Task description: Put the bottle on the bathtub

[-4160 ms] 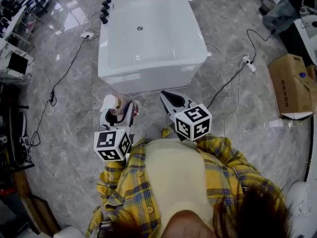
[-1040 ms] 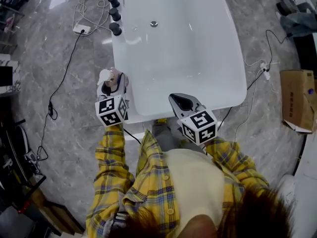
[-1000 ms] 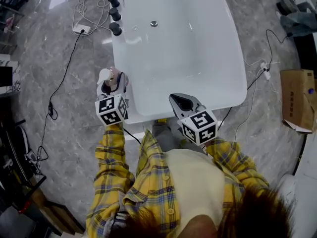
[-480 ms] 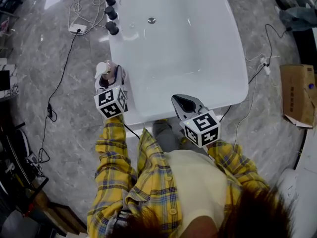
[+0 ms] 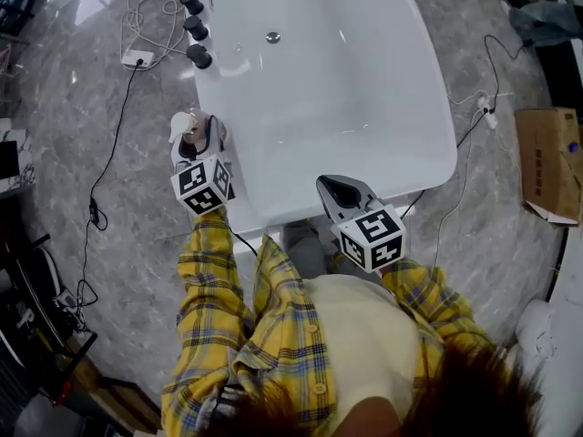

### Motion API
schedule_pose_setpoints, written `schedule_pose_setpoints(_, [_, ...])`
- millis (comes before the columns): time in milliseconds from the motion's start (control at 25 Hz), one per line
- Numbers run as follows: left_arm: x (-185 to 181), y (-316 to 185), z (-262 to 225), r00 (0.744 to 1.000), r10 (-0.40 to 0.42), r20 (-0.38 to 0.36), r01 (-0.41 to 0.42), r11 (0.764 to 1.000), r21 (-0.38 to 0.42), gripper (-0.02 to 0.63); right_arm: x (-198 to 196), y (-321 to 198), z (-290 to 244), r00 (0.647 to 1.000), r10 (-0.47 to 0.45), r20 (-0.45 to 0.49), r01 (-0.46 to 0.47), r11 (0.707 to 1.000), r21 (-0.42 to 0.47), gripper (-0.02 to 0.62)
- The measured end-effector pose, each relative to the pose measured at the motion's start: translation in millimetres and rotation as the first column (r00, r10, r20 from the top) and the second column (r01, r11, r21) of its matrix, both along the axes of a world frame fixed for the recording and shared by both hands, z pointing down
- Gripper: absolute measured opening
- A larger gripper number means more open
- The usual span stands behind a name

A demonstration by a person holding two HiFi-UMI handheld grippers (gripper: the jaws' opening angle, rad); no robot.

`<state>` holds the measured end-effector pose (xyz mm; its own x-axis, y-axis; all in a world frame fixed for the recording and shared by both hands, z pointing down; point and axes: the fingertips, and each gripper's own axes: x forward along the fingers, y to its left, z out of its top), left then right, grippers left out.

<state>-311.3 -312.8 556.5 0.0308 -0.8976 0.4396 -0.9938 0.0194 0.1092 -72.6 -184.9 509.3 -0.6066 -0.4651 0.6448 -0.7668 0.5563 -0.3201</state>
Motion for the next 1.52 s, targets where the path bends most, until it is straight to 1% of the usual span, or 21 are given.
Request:
schedule_pose_setpoints(320, [7,3,2,0.999,0.023,0.038,-0.024,0.999,0.031,0.232,-1,0,0,1.000,0.015,0.000,-0.015,1.000,0.000,0.014])
schedule_pose_setpoints(600, [15,3,3,0.997,0.037,0.070,-0.038,0.999,0.013,0.233,-1,5,-4,1.000,0.003,-0.005,-0.003,1.000,0.007,0.014])
schedule_pose_setpoints(880, [16,3,5,0.997,0.051,0.061,-0.050,0.999,-0.018,0.233,2,9,-9,1.000,-0.012,-0.004,0.012,1.000,0.021,0.014])
schedule_pose_setpoints(1160, [15,5,6,0.999,0.012,0.050,-0.011,0.999,-0.032,0.239,19,12,-10,1.000,0.005,-0.001,-0.005,1.000,0.029,0.014])
schedule_pose_setpoints(1520, [15,27,-3,0.997,-0.053,0.051,0.055,0.998,-0.034,0.239,37,24,-20,1.000,0.012,0.013,-0.012,0.999,0.046,0.014])
